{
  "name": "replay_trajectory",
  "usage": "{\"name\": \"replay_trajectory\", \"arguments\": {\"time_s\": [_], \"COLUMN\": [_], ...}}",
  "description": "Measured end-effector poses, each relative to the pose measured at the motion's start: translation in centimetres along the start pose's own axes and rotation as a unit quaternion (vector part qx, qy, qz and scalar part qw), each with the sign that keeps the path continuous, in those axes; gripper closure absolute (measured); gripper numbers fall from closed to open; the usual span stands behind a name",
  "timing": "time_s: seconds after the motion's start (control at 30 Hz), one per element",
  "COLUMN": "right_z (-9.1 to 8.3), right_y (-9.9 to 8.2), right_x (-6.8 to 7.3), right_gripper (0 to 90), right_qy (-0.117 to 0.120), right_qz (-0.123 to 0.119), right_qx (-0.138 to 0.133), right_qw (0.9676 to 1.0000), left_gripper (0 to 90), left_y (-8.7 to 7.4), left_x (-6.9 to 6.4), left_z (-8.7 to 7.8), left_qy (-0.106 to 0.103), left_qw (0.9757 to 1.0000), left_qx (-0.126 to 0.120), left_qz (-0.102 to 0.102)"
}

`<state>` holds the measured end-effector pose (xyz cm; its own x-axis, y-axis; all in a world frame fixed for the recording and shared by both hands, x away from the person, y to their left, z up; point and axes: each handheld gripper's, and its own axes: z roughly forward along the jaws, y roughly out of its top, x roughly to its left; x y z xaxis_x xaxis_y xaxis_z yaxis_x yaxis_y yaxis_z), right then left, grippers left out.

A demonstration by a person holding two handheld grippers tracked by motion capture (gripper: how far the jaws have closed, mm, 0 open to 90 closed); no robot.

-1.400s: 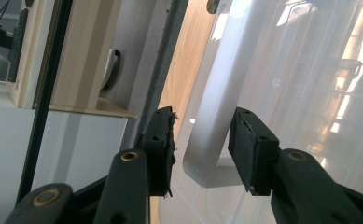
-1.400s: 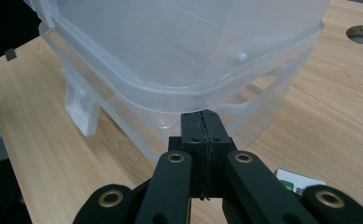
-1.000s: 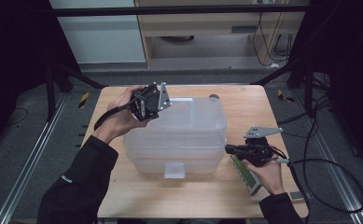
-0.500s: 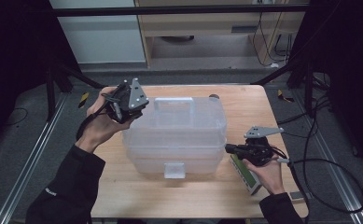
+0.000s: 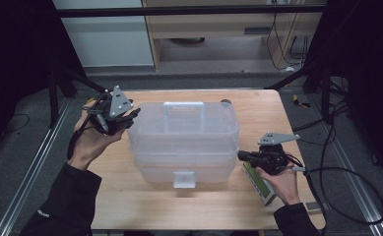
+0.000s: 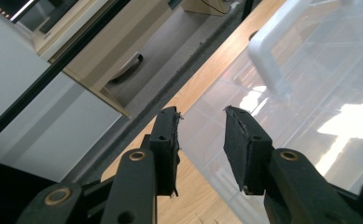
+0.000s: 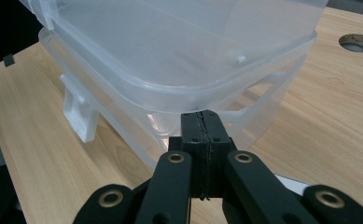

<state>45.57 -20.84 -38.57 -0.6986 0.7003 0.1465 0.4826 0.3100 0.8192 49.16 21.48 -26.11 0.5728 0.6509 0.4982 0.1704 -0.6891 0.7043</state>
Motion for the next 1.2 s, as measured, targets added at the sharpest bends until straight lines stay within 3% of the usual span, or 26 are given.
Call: {"name": "replay_trajectory", "arguments": {"time_s": [0.13,0.33,0.53,0.83,1.2], "right_z": [0.0,0.0,0.0,-0.1,-0.1], "right_y": [0.0,0.0,0.1,0.1,0.2], "right_x": [0.0,0.0,0.0,0.0,0.0], "right_gripper": [90.0,90.0,90.0,90.0,90.0], "right_qy": [0.0,-0.001,-0.003,-0.004,-0.004], "right_qz": [-0.001,-0.001,-0.004,-0.004,-0.001], "right_qx": [0.0,-0.002,-0.003,-0.006,-0.014], "right_qw": [1.0,1.0,1.0,1.0,0.9999], "left_gripper": [64.9,66.0,65.5,65.0,64.0], "left_y": [-1.1,-3.3,-6.0,-9.1,-11.7], "left_x": [0.4,0.6,0.4,-0.6,-1.3], "left_z": [-0.3,-0.8,-0.8,-1.3,-0.7], "left_qy": [0.012,0.025,0.036,0.046,0.037], "left_qw": [0.9996,0.997,0.9958,0.991,0.9865], "left_qx": [-0.006,-0.019,-0.013,-0.016,-0.009], "left_qz": [-0.026,-0.071,-0.084,-0.125,-0.159]}}
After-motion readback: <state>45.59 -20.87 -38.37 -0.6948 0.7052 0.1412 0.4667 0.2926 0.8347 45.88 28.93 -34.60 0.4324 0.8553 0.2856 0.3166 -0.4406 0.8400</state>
